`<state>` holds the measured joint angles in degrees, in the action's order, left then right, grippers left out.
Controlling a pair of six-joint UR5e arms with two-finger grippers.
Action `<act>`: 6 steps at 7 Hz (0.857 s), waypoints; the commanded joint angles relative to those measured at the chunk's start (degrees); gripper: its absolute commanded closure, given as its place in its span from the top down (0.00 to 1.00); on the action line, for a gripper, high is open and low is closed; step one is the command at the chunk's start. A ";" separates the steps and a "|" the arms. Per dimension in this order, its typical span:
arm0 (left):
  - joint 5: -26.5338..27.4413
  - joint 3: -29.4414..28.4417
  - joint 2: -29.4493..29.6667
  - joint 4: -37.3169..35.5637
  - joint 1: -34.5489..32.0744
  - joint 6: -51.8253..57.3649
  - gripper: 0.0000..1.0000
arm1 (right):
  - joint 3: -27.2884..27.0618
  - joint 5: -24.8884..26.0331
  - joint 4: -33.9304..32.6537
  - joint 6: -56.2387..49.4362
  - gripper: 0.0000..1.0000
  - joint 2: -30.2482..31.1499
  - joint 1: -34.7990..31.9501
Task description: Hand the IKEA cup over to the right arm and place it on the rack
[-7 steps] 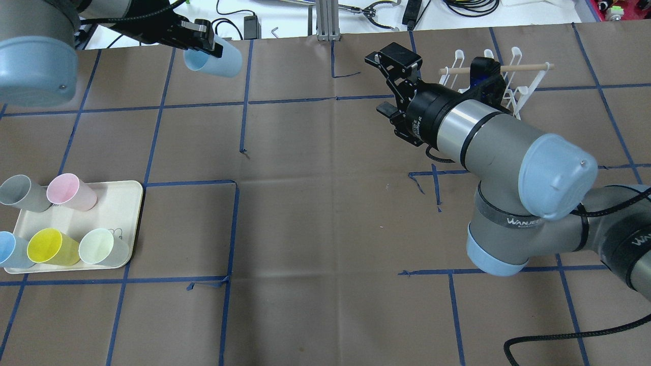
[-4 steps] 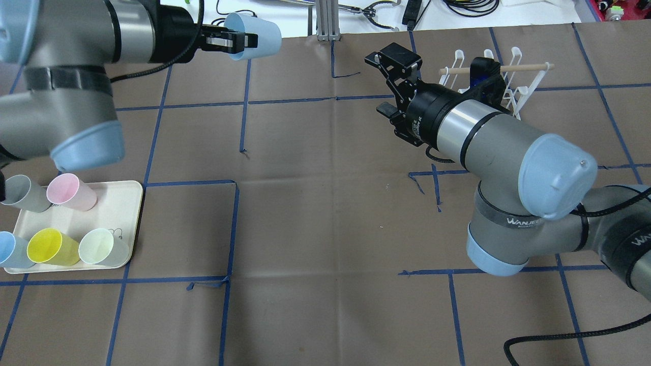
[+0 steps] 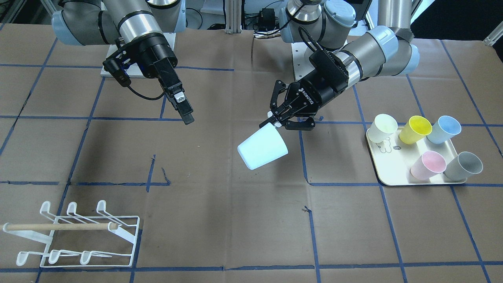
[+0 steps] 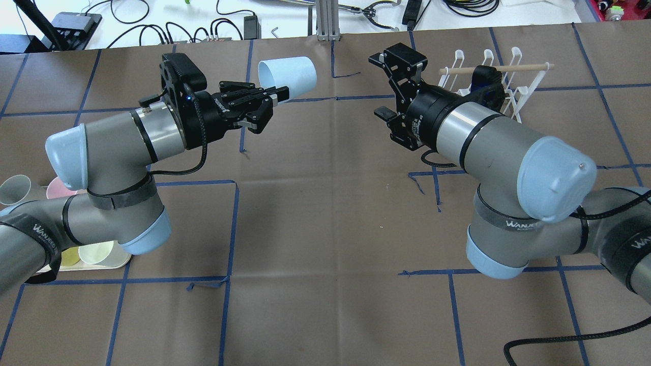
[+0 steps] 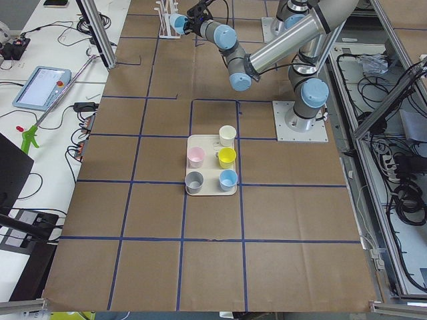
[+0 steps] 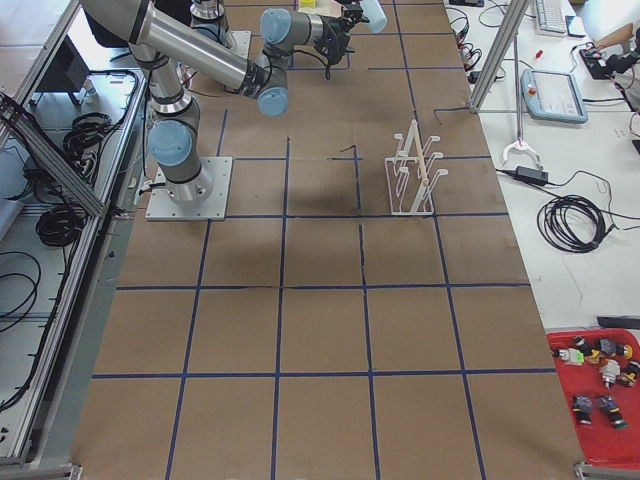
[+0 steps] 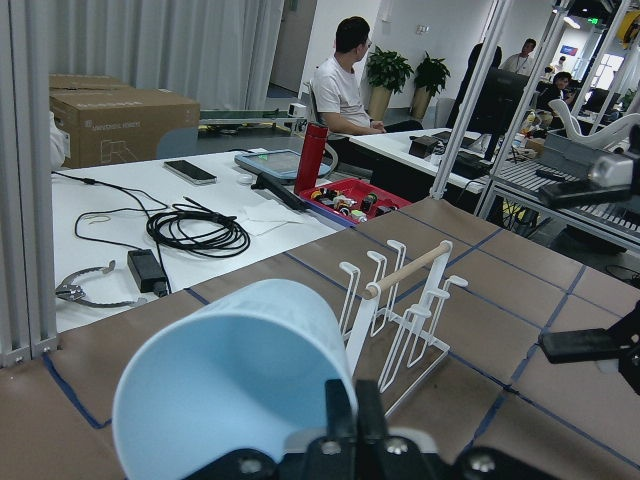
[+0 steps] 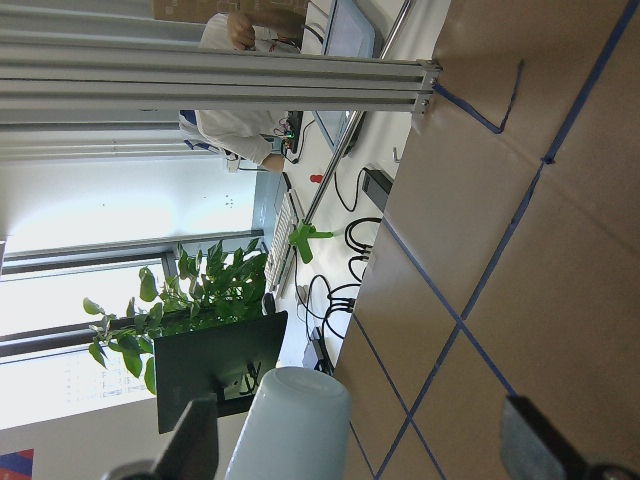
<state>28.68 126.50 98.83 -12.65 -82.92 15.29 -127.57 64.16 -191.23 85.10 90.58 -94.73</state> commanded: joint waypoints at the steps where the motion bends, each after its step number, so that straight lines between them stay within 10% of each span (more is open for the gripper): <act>1: -2.40 0.94 2.75 -9.37 -0.31 -6.31 0.03 | 0.04 0.62 0.77 0.33 1.00 0.03 -2.72; 6: -3.72 2.08 4.17 -13.10 -0.84 -6.33 0.04 | 2.23 7.99 6.66 8.86 1.00 -0.49 -8.89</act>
<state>25.00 128.45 102.98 -25.52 -83.75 8.97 -126.50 70.56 -185.32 93.60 90.37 -102.83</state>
